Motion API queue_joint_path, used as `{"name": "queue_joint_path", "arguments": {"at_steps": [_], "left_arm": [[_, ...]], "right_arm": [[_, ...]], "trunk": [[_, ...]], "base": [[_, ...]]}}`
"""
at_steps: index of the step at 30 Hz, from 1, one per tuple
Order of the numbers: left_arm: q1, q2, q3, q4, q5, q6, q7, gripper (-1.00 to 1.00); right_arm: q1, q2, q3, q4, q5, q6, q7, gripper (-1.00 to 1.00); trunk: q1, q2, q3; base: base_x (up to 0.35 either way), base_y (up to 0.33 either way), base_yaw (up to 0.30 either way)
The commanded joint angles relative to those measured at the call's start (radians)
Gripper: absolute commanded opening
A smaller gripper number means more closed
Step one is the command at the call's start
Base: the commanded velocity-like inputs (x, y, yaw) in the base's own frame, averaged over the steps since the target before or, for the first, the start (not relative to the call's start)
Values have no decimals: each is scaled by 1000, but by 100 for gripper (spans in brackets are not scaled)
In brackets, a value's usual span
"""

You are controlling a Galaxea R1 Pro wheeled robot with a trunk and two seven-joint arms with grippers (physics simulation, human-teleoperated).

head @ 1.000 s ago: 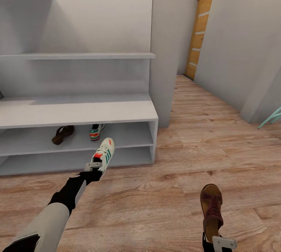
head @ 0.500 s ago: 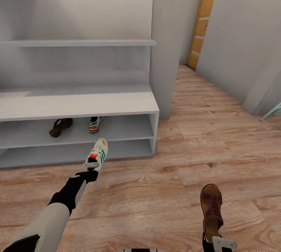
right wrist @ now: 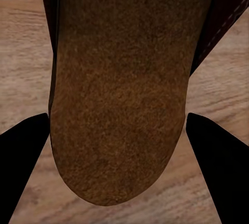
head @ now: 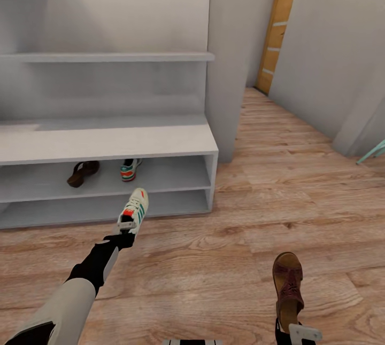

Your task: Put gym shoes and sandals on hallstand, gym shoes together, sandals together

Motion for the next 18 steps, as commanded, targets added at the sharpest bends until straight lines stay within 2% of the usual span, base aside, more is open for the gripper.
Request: {"name": "queue_joint_path", "arguments": {"at_steps": [1, 14, 18], "left_arm": [[0, -1, 4, -2, -10, 5, -3, -100], [-7, -3, 4, -3, -10, 13, -1, -100], [-30, -12, 4, -11, -12, 35, 3, -100]], "right_arm": [[0, 0, 1, 1, 7, 0, -8, -100], [0, 0, 1, 2, 7, 0, -8, -100], [0, 0, 1, 2, 7, 0, -8, -100]], "trunk": [[0, 0, 0], [0, 0, 20], [0, 0, 26]], "base": [[0, 0, 0], [0, 0, 0], [0, 0, 0]]}}
